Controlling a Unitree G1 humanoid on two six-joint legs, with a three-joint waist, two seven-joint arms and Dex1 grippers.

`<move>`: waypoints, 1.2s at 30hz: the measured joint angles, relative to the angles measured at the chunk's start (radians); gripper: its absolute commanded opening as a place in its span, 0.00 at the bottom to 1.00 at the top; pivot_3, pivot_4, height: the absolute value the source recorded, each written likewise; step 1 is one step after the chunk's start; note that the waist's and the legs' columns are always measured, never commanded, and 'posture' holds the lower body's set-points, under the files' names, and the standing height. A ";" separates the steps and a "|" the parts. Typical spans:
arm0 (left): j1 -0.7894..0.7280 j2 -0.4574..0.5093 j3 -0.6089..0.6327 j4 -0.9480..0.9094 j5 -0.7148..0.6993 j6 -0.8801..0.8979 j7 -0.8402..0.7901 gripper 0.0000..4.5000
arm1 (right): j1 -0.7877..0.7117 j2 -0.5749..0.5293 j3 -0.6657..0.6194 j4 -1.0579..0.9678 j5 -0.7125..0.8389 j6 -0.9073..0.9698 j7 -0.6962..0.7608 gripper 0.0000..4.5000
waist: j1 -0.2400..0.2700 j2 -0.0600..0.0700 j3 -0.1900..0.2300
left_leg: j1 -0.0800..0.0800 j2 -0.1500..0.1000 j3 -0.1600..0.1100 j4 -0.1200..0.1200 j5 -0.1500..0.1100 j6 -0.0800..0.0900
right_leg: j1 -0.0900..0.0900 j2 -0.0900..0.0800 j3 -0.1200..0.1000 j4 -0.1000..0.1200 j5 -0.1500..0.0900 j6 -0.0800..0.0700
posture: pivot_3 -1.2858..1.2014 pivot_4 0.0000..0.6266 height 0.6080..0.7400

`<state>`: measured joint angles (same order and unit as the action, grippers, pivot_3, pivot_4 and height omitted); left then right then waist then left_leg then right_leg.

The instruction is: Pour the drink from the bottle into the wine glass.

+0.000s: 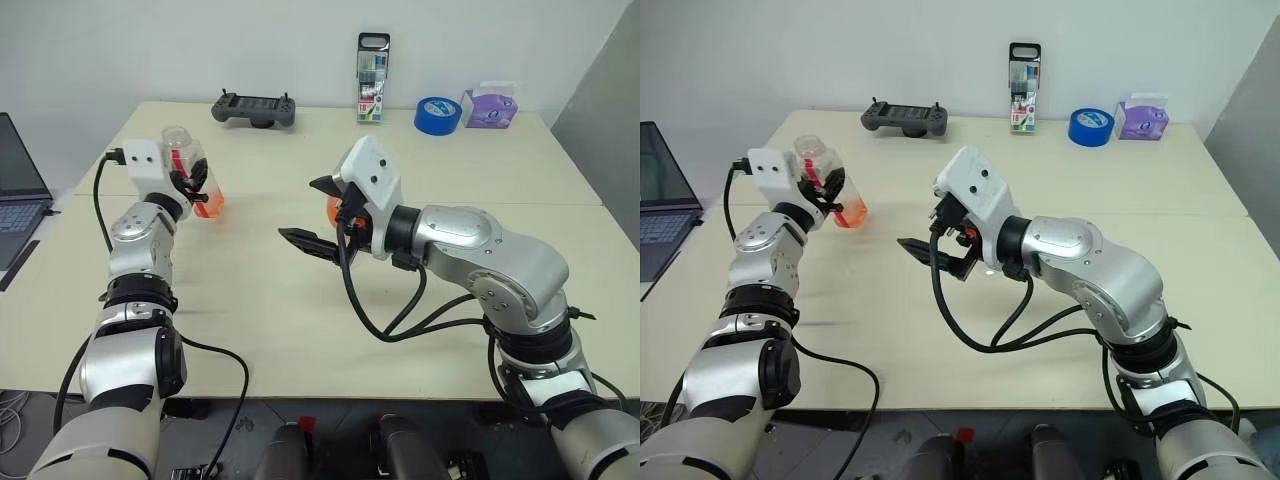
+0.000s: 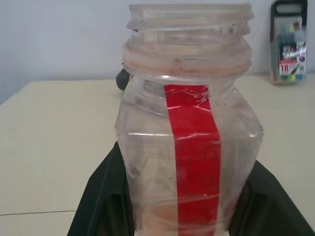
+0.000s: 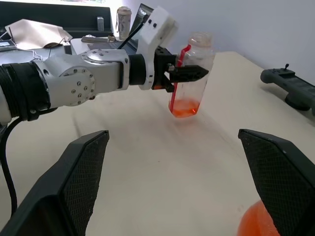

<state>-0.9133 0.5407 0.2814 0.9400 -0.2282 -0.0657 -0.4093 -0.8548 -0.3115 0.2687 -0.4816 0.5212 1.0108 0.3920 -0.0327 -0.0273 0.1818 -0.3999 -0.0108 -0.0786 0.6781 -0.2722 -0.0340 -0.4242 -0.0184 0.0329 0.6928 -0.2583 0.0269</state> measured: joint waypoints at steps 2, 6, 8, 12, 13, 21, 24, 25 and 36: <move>0.031 -0.004 -0.005 -0.017 0.002 0.006 -0.005 0.39 | 0.001 0.003 0.000 0.001 -0.005 0.000 0.001 1.00 | 0.000 0.000 0.000 | 0.000 0.000 0.000 0.000 0.000 0.000 | 0.000 0.000 0.000 0.000 0.000 0.000 | 0.52 0.24 1.00; 0.068 -0.015 -0.011 -0.030 0.010 0.016 0.001 0.47 | 0.005 0.002 -0.001 0.003 -0.018 0.000 0.004 1.00 | 0.001 0.000 0.000 | 0.000 0.000 -0.001 0.000 0.000 0.000 | 0.000 0.000 -0.001 0.000 0.000 0.000 | 0.52 0.24 1.00; 0.068 -0.016 -0.010 -0.031 0.010 0.019 0.008 0.62 | 0.005 0.002 -0.001 0.003 -0.024 0.000 0.007 1.00 | 0.000 0.000 0.000 | 0.000 0.000 0.000 0.000 0.000 0.000 | 0.000 0.000 0.000 0.000 0.000 0.000 | 0.52 0.24 1.00; 0.074 -0.016 -0.010 -0.031 0.010 0.023 0.027 0.91 | 0.010 0.000 -0.001 0.006 -0.033 0.000 0.020 1.00 | 0.000 0.000 0.000 | 0.000 0.000 0.000 0.000 0.000 0.000 | 0.000 0.000 0.000 0.000 0.000 0.000 | 0.52 0.24 1.00; 0.078 -0.016 -0.010 -0.031 0.012 0.023 0.027 0.99 | 0.011 0.000 -0.001 0.006 -0.037 0.000 0.021 1.00 | 0.000 0.000 0.000 | 0.000 0.000 0.000 0.000 0.000 0.000 | 0.000 0.000 0.000 0.000 0.000 0.000 | 0.52 0.24 1.00; 0.104 -0.014 -0.019 -0.048 0.033 0.038 0.024 0.99 | 0.011 0.001 -0.001 0.016 -0.058 -0.001 0.023 1.00 | 0.000 0.000 0.000 | 0.000 0.001 0.000 0.000 0.000 0.000 | 0.000 0.000 0.000 0.000 0.000 0.000 | 0.52 0.24 1.00; 0.170 -0.013 -0.021 -0.131 0.034 0.058 0.019 0.99 | 0.014 0.001 -0.001 0.017 -0.062 -0.003 0.028 1.00 | 0.000 0.000 0.000 | 0.000 0.001 0.000 -0.001 0.000 0.000 | 0.000 0.000 0.000 0.000 0.000 0.000 | 0.52 0.24 1.00; 0.200 -0.013 -0.021 -0.169 0.032 0.065 0.014 0.99 | 0.016 0.000 -0.002 0.017 -0.062 -0.003 0.032 1.00 | 0.000 0.000 0.000 | 0.000 0.001 0.000 -0.001 0.000 0.000 | 0.000 0.000 0.000 0.000 0.000 0.000 | 0.52 0.24 1.00; 0.712 0.100 0.125 -0.925 -0.268 0.363 -0.185 0.99 | 0.160 -0.107 -0.326 -0.073 0.131 0.060 0.085 1.00 | 0.018 0.000 0.000 | 0.002 0.002 -0.005 -0.002 -0.001 -0.001 | 0.006 0.000 -0.001 -0.007 0.000 -0.001 | 0.52 0.24 1.00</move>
<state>-0.2012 0.6408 0.4060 0.0152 -0.4961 0.2969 -0.5947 -0.6952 -0.4180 -0.0573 -0.5547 0.6525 1.0709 0.4767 -0.0144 -0.0276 0.1816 -0.3980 -0.0087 -0.0833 0.6758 -0.2729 -0.0347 -0.4179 -0.0189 0.0314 0.6859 -0.2581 0.0261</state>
